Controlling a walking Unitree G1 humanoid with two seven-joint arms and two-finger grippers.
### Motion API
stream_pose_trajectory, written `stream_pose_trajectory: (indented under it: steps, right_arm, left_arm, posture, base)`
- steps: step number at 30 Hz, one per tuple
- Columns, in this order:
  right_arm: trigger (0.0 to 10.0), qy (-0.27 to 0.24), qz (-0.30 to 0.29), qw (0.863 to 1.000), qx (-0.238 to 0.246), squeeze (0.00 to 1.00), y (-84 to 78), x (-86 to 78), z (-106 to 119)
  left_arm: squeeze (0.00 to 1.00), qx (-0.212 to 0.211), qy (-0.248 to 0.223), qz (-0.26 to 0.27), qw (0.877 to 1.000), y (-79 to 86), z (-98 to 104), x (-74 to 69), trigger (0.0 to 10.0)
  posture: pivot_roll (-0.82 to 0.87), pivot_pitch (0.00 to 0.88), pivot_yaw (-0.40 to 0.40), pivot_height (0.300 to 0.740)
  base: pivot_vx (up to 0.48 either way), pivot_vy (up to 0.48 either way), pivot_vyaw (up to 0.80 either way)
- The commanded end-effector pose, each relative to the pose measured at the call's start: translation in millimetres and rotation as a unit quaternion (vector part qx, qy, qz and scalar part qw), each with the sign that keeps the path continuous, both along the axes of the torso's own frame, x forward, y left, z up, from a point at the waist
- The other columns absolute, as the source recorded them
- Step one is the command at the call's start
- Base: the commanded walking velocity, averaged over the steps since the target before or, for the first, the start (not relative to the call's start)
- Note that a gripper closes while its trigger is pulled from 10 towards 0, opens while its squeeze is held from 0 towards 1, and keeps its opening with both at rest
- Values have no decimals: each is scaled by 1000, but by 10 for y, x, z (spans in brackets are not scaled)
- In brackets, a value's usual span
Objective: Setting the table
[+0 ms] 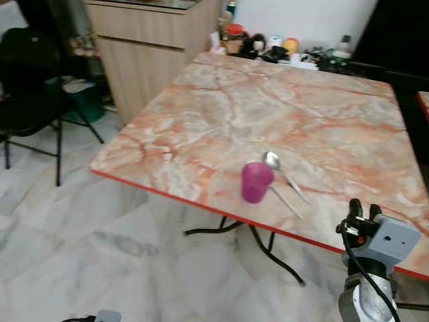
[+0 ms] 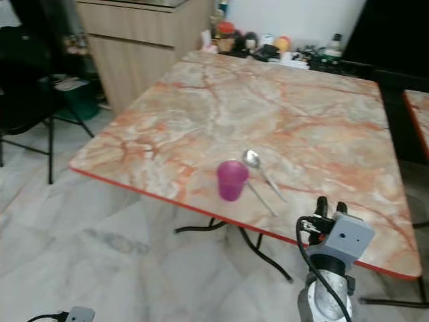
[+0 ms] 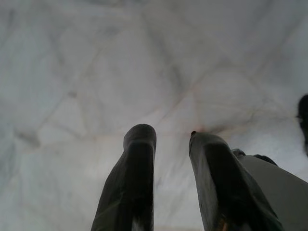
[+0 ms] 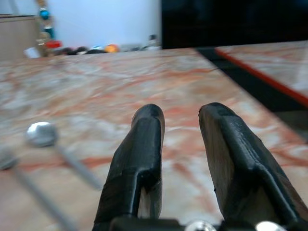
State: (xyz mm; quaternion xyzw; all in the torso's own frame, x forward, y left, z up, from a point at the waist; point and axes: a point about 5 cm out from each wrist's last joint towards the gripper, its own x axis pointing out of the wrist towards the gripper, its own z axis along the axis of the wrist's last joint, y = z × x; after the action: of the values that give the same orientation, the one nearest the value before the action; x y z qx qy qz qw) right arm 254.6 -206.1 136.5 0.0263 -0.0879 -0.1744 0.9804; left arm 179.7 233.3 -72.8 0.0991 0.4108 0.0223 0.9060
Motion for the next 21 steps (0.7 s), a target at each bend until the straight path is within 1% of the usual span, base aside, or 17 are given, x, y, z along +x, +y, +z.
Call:
stream_pose_trajectory:
  steps: [1,3,7,9,10,12,16,21]
  right_arm:
    - [10000,4,-1,1000,3,0,-2,2,-16]
    - [10000,4,1,1000,3,0,3,7,-18]
    - [10000,3,3,1000,4,0,10,14,-19]
    - [10000,2,6,1000,4,0,15,19,-18]
    - [10000,0,9,1000,7,0,20,25,-16]
    - [10000,-6,14,1000,6,0,29,31,-7]
    - [10000,-3,23,1000,2,0,52,33,-14]
    - [10000,13,26,1000,-4,0,52,-16,-78]
  left_arm:
    - [0,5,19,-7,1000,23,-44,-98,10000]
    - [0,10,19,-13,1000,26,-41,-95,10000]
    - [0,12,17,-10,1000,30,-39,-93,10000]
    - [0,6,19,3,1000,37,-44,-103,10000]
    - [0,7,19,1,1000,37,-43,-100,10000]
    - [0,9,19,-3,1000,37,-41,-97,10000]
    - [0,9,20,-3,1000,39,-42,-99,10000]
    - [0,9,22,-2,1000,43,-47,-112,10000]
  posture:
    - [10,123,-5,740]
    - [12,123,-4,740]
    - [12,122,-3,740]
    - [12,122,-3,740]
    - [11,122,-3,740]
    - [11,122,-3,740]
    - [11,122,-3,740]
    - [11,124,-4,740]
  base:
    - [0,0,-800]
    - [0,0,-800]
    - [0,-480,-800]
    - [0,0,-800]
    - [0,0,-781]
    - [0,0,0]
    - [0,0,0]
    - [0,0,0]
